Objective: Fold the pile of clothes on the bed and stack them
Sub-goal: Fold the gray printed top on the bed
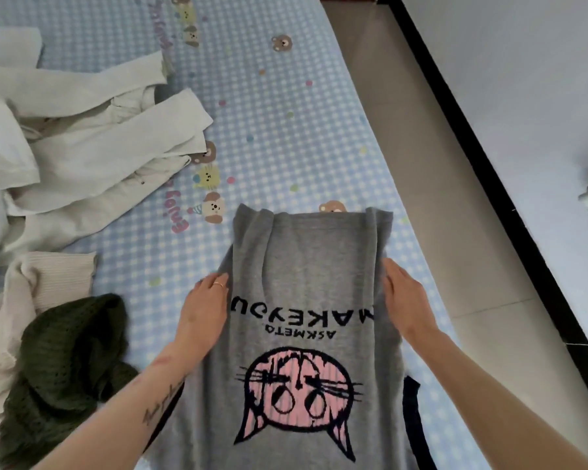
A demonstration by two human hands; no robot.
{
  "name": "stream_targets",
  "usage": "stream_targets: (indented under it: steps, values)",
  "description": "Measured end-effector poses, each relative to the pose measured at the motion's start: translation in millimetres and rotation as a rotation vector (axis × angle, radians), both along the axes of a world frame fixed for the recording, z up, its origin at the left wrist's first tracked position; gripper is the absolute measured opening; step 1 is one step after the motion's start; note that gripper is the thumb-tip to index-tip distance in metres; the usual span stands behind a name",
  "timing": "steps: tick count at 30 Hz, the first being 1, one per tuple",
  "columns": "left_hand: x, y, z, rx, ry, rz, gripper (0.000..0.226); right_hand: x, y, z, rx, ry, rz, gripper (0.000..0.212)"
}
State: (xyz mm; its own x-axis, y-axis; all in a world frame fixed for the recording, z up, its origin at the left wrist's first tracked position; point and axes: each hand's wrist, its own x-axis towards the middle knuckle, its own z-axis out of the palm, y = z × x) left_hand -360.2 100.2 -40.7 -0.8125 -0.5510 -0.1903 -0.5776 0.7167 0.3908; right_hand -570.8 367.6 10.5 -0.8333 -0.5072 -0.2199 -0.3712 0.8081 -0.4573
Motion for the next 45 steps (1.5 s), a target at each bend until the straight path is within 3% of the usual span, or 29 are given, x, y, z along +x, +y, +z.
stream_targets:
  steps: [3,6,10,13,15,18,23,27,31,34,37,39,42,45]
  values:
    - [-45,-32,-13,0.051,-0.006,0.066,0.027,-52,-30,-26,0.064,0.031,0.005,0.037]
    - [-85,-54,-27,0.122,-0.046,0.207,0.037,-96,-49,-51,0.160,0.055,-0.037,0.046]
    - [-133,-71,-44,0.159,-0.018,0.243,0.039,-131,-65,-75,0.127,0.037,0.041,0.046]
    - [-159,-74,-58,0.179,0.011,0.208,0.042,-140,-69,-83,0.122,0.118,0.029,0.032]
    - [-166,-79,-64,0.143,0.070,0.219,0.023,-143,-67,-82,0.110,0.205,0.019,0.014]
    - [-169,-105,-63,0.110,0.184,0.402,0.012,-163,-57,-77,0.106,0.253,-0.017,0.007]
    - [-162,-157,-57,0.086,0.180,0.650,0.013,-207,-31,-70,0.178,0.289,-0.196,0.009]
    - [-150,-161,-66,0.061,0.066,0.567,0.015,-205,-29,-77,0.227,0.260,-0.219,0.013]
    - [-133,-168,-66,0.103,0.081,0.631,0.023,-200,-22,-76,0.244,0.229,-0.327,0.014]
    - [-133,-161,-62,0.027,-0.010,0.529,0.030,-183,-41,-67,0.228,0.244,-0.268,0.022]
    - [-133,-118,-53,-0.034,0.028,0.338,0.042,-122,-70,-68,0.241,0.386,-0.010,0.035]
    - [-127,-74,-55,0.032,0.044,0.088,0.048,-68,-87,-80,0.259,0.376,0.264,0.042]
    - [-110,-31,-73,-0.123,-0.075,-0.353,0.052,-27,-90,-100,0.313,0.305,0.491,0.048]
    - [-91,-47,-79,-0.122,-0.197,-0.216,0.060,-50,-57,-102,0.402,0.308,0.341,0.053]
